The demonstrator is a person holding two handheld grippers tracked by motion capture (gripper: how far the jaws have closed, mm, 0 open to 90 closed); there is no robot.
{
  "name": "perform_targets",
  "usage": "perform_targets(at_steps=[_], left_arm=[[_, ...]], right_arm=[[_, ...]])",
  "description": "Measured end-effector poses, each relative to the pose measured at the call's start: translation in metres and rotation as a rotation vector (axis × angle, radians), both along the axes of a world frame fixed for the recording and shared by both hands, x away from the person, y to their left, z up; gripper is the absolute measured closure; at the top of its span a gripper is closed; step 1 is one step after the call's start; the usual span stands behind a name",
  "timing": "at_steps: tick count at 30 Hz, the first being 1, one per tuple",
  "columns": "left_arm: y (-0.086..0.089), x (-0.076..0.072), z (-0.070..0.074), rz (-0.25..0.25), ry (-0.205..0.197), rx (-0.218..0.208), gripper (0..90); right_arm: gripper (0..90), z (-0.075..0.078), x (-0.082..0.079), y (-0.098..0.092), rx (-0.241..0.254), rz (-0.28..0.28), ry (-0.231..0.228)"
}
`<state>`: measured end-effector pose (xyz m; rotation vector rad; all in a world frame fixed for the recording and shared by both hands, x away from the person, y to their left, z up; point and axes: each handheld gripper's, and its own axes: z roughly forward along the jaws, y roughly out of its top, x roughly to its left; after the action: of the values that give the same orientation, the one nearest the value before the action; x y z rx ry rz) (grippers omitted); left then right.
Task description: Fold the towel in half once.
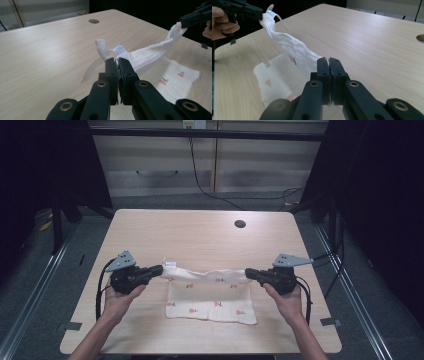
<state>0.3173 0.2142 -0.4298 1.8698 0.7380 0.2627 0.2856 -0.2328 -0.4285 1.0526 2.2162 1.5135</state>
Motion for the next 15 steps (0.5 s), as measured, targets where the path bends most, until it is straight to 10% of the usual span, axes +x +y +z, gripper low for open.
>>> perform_targets(at_steps=[15], left_arm=[[0.005,-0.037,-0.032,-0.031,0.04,0.07,86.8]], right_arm=[[87.8,-0.039,-0.034,0.002,0.031,0.04,0.111]])
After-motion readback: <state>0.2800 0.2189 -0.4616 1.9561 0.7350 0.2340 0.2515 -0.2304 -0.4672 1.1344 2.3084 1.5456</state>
